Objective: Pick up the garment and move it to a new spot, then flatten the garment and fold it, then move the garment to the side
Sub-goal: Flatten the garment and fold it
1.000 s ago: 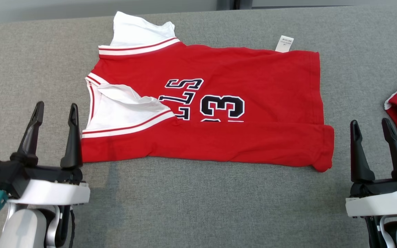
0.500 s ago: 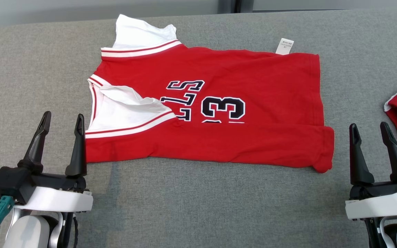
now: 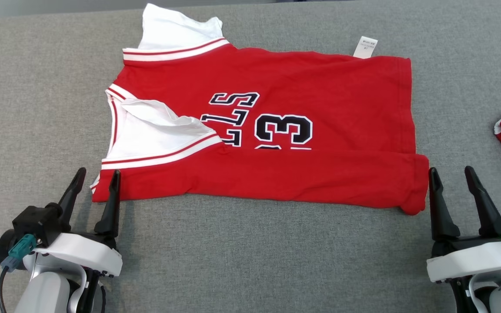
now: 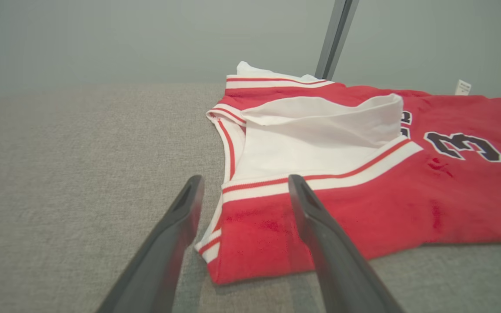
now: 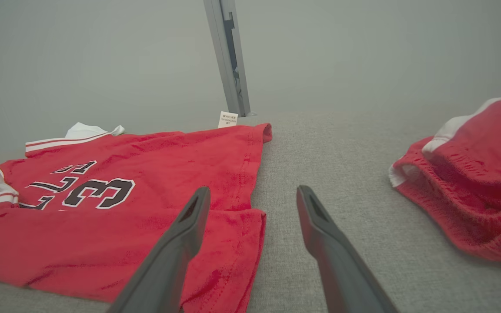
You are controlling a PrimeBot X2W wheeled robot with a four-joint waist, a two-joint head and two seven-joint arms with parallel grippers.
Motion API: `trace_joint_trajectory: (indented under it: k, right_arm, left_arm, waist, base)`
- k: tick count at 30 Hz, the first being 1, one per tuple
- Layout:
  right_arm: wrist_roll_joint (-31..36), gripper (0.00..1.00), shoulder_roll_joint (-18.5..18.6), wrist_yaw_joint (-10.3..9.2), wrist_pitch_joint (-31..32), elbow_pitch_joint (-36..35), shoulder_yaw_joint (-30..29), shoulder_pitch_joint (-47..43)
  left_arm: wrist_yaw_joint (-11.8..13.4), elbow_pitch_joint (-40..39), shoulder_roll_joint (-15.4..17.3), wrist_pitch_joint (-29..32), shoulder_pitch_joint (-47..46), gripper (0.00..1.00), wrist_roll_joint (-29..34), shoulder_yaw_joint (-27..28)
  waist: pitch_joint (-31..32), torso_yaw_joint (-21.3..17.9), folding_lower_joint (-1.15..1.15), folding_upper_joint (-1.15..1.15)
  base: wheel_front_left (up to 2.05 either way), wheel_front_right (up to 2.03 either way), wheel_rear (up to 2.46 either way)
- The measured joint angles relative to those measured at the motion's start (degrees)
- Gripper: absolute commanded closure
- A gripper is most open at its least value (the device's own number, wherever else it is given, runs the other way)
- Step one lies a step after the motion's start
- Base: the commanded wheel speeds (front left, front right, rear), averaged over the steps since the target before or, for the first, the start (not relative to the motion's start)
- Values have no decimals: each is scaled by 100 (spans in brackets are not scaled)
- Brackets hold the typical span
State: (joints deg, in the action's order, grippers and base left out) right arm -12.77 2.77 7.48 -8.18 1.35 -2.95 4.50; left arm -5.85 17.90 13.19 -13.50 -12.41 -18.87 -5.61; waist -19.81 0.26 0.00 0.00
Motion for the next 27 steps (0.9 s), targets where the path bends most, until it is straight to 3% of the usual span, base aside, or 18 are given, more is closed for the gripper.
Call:
trace_joint_trajectory:
  k: [6,15,16,17,18,19,20,27]
  right_arm:
    - [-168,0,-2,1,1,528,219,114]
    - [-450,0,29,-2,-58,1533,550,491]
    - [-485,2,34,-3,-56,1605,568,526]
    - [-502,22,43,-7,-22,1645,598,556]
    - [-542,55,58,-7,-16,1668,638,575]
    - [-592,68,64,-7,-20,1681,666,586]
    - [-634,100,63,-7,-21,1700,698,595]
    - [-716,100,11,3,60,1712,736,559]
  left_arm:
    - [-74,764,-32,132,-186,0,-299,-100]
    - [-162,1240,29,308,-598,0,-627,-372]
    - [-163,1260,42,322,-617,5,-658,-409]
    - [-163,1281,60,338,-641,33,-682,-447]
    - [-163,1304,78,360,-663,71,-722,-481]
    - [-164,1305,90,371,-671,100,-761,-511]
    - [-163,1305,107,372,-672,100,-787,-528]
    - [-157,1093,209,510,-531,100,-891,-621]
  waist:
    - [-180,-25,0,0]
    - [-361,80,0,0]
    - [-364,83,0,0]
    - [-363,80,0,0]
    - [-362,76,0,0]
    - [-359,73,0,0]
    - [-352,69,0,0]
    - [-210,60,0,0]
  base:
    - [0,0,0]
    - [0,0,0]
    - [0,0,0]
    - [0,0,0]
    - [0,0,0]
    - [0,0,0]
    - [0,0,0]
    - [0,0,0]
